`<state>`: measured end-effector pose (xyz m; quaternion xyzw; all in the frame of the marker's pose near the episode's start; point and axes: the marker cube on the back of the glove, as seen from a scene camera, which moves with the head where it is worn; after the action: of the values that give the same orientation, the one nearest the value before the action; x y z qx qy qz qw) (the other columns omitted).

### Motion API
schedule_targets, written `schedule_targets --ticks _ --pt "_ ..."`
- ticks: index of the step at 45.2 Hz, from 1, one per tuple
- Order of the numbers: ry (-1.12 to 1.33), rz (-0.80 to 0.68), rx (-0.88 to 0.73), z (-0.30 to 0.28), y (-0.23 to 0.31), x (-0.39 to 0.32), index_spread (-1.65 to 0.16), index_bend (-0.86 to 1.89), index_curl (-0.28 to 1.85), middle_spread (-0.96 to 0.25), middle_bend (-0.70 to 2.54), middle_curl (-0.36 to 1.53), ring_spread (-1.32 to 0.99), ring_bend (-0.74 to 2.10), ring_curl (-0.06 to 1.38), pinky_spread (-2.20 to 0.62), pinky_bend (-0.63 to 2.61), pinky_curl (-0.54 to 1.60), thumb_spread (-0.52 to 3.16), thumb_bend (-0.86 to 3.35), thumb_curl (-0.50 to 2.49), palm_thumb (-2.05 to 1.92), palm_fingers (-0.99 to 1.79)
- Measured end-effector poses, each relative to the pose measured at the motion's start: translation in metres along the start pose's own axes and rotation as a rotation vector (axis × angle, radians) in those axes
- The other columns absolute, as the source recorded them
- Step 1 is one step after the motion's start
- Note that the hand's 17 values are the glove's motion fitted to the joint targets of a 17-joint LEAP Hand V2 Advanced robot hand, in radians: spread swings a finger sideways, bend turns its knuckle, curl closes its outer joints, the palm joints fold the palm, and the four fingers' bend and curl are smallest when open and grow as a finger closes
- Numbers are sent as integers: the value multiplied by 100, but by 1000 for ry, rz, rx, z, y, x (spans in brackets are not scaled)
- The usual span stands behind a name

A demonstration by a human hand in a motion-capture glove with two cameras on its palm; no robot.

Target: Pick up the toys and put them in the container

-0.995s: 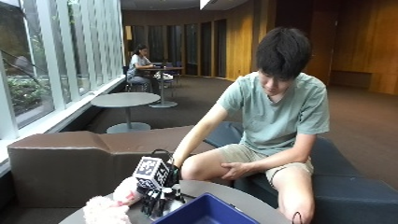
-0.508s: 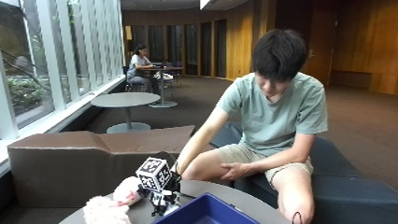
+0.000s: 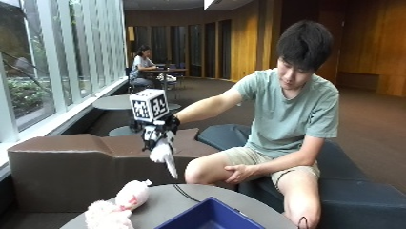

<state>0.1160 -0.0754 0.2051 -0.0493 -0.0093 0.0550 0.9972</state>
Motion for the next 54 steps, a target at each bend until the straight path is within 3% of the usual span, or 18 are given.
schedule_targets --ticks 9,18,33,38,42,45,48,49,52,54 --pt "50 -11 162 -107 12 -43 -24 50 44 -17 96 47 -29 140 63 -37 116 48 78 9 74 72 110" --pt "31 -84 244 -147 6 -114 -24 54 53 -18 98 53 -28 144 63 -37 119 50 73 7 79 72 106" --pt "-8 -192 269 -120 -29 -224 -24 54 68 -17 98 63 -28 147 63 -37 122 52 68 3 87 72 103" --pt "38 -157 262 -102 -41 -237 -24 51 73 -16 96 65 -27 150 63 -37 122 52 67 1 89 70 99" --pt "109 -83 161 -84 -49 -237 -24 45 76 -17 91 66 -27 152 63 -38 122 52 67 -1 89 70 94" --pt "151 -38 8 -68 -53 -233 -23 32 75 -20 81 64 -26 151 61 -39 122 50 76 -4 86 64 79" --pt "140 -31 -140 -53 -55 -228 -23 22 77 -21 64 61 -27 140 60 -36 131 54 93 -8 77 47 37" --pt "125 -37 -168 -51 -55 -226 -22 17 75 -20 57 58 -26 134 59 -33 130 54 96 -8 75 43 11" --pt "73 -69 -156 -49 -54 -221 -21 7 68 -10 41 53 -17 105 52 -20 136 55 104 -9 68 31 -40" --pt "49 -87 -106 -53 -52 -217 -21 7 61 -5 35 49 -12 88 45 -15 134 50 108 -8 64 25 -44"
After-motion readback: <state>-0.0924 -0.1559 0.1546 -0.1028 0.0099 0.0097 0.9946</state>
